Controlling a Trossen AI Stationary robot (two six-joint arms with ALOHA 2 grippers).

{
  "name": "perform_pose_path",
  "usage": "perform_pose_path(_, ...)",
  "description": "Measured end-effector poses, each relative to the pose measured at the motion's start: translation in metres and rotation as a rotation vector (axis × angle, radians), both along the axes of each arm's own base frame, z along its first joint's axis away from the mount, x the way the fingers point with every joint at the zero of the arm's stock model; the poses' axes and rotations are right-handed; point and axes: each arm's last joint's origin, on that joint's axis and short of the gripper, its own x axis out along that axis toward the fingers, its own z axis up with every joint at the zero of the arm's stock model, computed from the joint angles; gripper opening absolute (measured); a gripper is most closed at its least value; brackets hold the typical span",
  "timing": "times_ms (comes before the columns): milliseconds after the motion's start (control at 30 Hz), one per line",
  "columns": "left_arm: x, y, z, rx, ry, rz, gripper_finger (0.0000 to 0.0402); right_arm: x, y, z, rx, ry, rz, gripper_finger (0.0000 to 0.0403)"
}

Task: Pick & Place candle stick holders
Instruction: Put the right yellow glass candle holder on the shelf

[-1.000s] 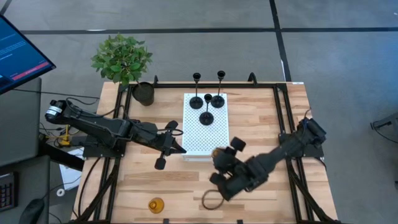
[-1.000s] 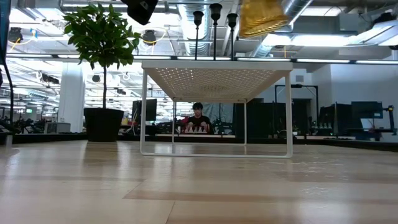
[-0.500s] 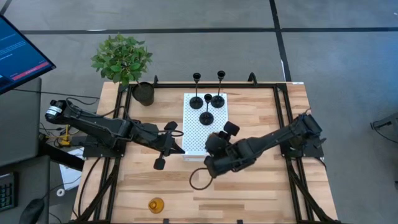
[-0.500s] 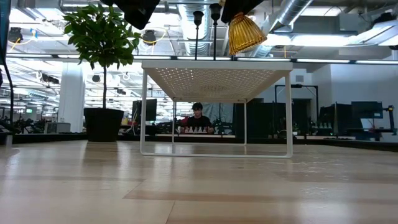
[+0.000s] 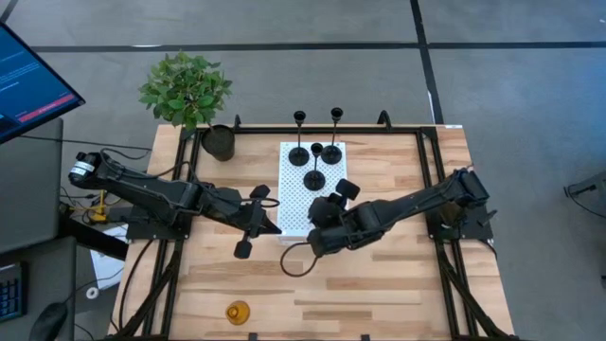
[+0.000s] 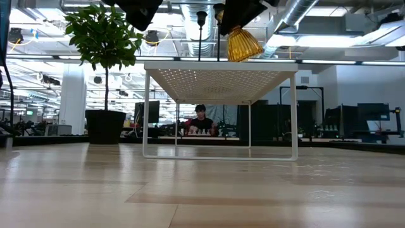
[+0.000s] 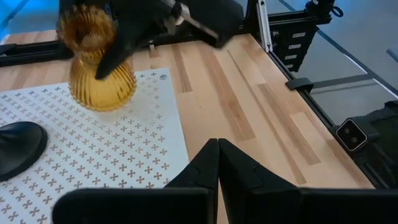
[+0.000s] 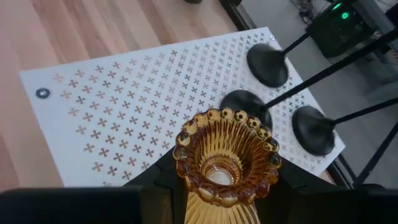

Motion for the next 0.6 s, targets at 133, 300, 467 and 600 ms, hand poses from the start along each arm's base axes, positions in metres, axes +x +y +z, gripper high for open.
perform_pose_path(133,0.000,0.000,0.000,-0.002,0.002,0.001,0.0007,-0.004,-0.004,0.010,0.006,-0.033,-0.003,0.0122)
perform_pose_path(300,0.000,0.000,0.000,-0.001,0.002,0.000,0.0007,-0.017,-0.010,0.015,0.075,-0.126,0.006,0.0122)
perform_pose_path(467,0.000,0.000,0.000,-0.001,0.002,0.001,0.0007,-0.034,-0.016,0.015,0.189,-0.305,0.071,0.0122)
perform_pose_path(600,0.000,0.000,0.000,-0.001,0.002,0.000,0.0007,-0.050,-0.024,0.008,0.231,-0.391,0.110,0.0122)
